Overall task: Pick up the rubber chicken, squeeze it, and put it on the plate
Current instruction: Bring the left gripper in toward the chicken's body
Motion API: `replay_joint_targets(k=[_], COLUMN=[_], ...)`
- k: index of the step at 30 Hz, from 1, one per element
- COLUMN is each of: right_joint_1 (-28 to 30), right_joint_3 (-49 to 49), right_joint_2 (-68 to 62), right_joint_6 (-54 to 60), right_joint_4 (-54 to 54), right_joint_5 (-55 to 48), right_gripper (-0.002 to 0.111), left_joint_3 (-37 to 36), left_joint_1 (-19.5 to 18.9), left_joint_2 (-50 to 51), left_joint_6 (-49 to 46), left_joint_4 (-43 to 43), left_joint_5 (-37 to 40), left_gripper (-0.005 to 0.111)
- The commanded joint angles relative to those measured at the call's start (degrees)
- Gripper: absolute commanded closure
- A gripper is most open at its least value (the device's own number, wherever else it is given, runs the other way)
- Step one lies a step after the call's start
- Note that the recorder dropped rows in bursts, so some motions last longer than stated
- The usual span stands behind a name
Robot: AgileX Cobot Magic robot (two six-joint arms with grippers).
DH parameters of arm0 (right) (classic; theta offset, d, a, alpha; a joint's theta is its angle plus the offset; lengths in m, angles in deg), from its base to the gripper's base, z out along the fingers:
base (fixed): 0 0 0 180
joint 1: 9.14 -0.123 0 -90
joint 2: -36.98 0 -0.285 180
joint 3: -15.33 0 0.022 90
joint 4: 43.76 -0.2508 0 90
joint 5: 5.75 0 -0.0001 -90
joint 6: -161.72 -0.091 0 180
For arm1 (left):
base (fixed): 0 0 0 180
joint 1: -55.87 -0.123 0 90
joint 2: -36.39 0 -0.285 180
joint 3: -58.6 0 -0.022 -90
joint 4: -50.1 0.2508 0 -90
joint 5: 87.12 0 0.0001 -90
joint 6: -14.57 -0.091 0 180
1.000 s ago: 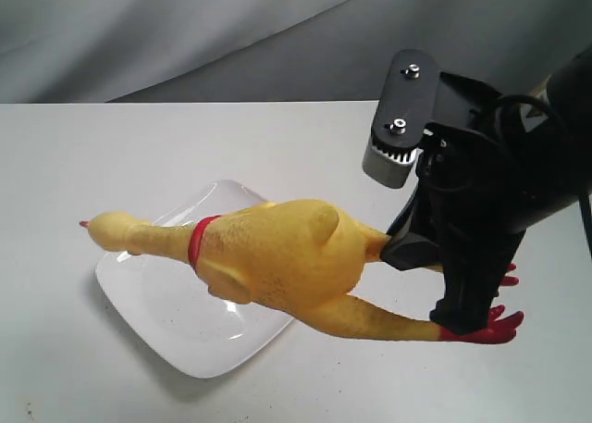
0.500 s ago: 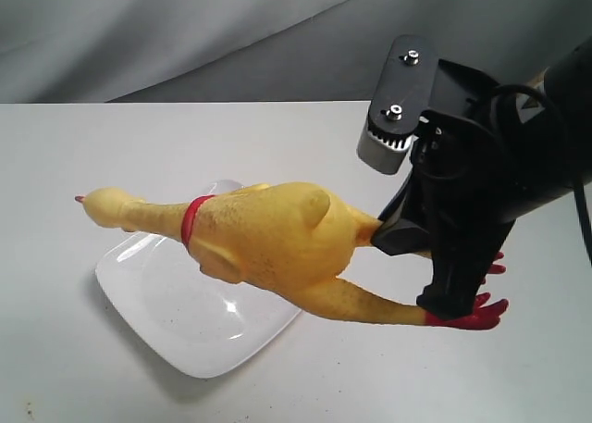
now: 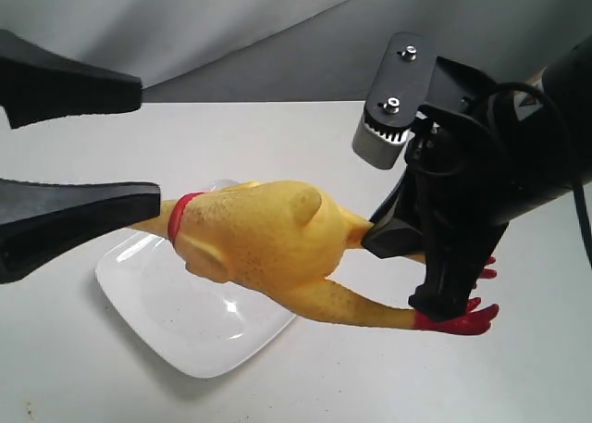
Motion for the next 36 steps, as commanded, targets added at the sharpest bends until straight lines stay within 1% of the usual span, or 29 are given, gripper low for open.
replay_joint_targets(k=[1, 3, 6, 10, 15, 18, 22, 25, 31, 33, 36], right_joint_1=[-0.1, -0.5, -0.5, -0.5, -0.5, -0.5, -0.5, -0.5, -0.5, -0.5, -0.5], right_joint_3=[0.1, 0.1, 0.1, 0.1, 0.1, 0.1, 0.1, 0.1, 0.1, 0.1, 0.1], right_joint_2=[0.4, 0.4, 0.4, 0.4, 0.4, 0.4, 0.4, 0.4, 0.4, 0.4, 0.4], right_joint_6=[1.1, 1.1, 1.1, 1.1, 1.1, 1.1, 1.1, 1.1, 1.3, 1.3, 1.3], right_joint_4=[-2.5, -2.4, -2.5, -2.5, -2.9, -3.3, -3.8, -3.9, -3.9, -3.9, -3.9], right_joint_5=[1.2, 1.5, 1.6, 1.6, 1.6, 1.6, 1.6, 1.6, 1.5, 1.5, 1.5], right_gripper=[0.108, 0.108, 0.108, 0.108, 0.108, 0.108, 0.108, 0.108, 0.108, 0.108, 0.108], left_joint_3=[1.6, 0.7, -1.2, -3.7, -5.8, -6.9, -7.0, -7.0, -7.0, -7.0, -7.0], left_joint_1=[5.7, 7.5, 10.0, 13.5, 16.7, 18.4, 19.8, 19.9, 19.9, 19.9, 19.9], left_joint_2=[1.8, 2.6, 3.8, 4.3, 4.3, 4.3, 4.3, 5.0, 9.7, 10.2, 10.1], left_joint_6=[-3.1, -4.2, -8.9, -13.0, -17.6, -18.0, -17.9, -17.1, -17.4, -17.4, -17.4], left_joint_4=[1.2, 1.2, 1.2, 1.2, 1.2, 1.2, 1.2, 1.2, 1.2, 1.2, 1.2], left_joint_5=[6.7, 9.5, 10.3, 17.5, 24.7, 28.3, 28.5, 28.5, 27.0, 27.0, 27.0], left_gripper=[0.035, 0.035, 0.035, 0.035, 0.035, 0.035, 0.035, 0.035, 0.035, 0.039, 0.057])
